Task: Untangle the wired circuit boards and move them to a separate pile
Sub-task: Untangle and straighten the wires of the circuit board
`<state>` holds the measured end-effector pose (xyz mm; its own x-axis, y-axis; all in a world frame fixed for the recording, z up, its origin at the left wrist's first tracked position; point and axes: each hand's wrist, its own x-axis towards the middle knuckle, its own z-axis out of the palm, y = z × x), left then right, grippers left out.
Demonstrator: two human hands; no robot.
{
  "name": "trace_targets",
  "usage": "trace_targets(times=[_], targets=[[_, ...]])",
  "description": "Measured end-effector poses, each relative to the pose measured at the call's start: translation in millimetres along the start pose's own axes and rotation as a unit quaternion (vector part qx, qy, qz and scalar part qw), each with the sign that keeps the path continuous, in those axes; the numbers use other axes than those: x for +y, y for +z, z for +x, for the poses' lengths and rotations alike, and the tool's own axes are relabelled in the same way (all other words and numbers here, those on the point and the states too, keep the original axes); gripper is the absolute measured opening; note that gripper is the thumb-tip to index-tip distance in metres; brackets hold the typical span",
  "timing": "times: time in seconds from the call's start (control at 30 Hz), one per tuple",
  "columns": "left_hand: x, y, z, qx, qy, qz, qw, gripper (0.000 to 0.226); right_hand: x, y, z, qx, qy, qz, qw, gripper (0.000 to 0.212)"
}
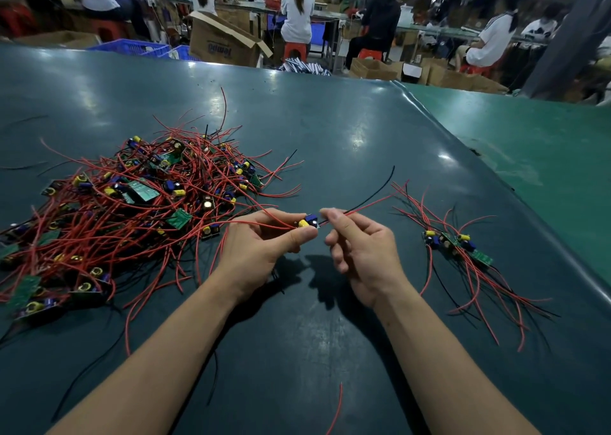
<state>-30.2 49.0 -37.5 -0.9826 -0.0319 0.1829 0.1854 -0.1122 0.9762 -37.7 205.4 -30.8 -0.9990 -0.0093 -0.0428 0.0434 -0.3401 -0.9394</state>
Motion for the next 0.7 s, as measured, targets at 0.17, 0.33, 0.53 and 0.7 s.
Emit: trace_targets(times=[0.17,0.33,0.53,0.7], targets=[[2.4,2.7,-0.9,0.027,0.012,-0.017,0.999,0.023,-10.0,-13.2,12.8,0.168,-0.069,0.044,0.982,0.018],[3.6,-6.7,6.8,0.140,0.051,-0.028,0.988,0.017,-23.1,-44.6,23.1,0.315,-0.098,0.099,0.939,0.020],[-0.1,-7.6,1.5,0.260,0.255,0.227,0.903,0.017,-6.2,-8.8,2.1,0.137,-0.163,-0.064,0.975,0.008],[-3.2,-9.7,1.2,0.199,0.392,0.331,0.835,0.014,2.5,7.4,-10.4,-0.140,-0.066,-0.060,0.986,0.037]])
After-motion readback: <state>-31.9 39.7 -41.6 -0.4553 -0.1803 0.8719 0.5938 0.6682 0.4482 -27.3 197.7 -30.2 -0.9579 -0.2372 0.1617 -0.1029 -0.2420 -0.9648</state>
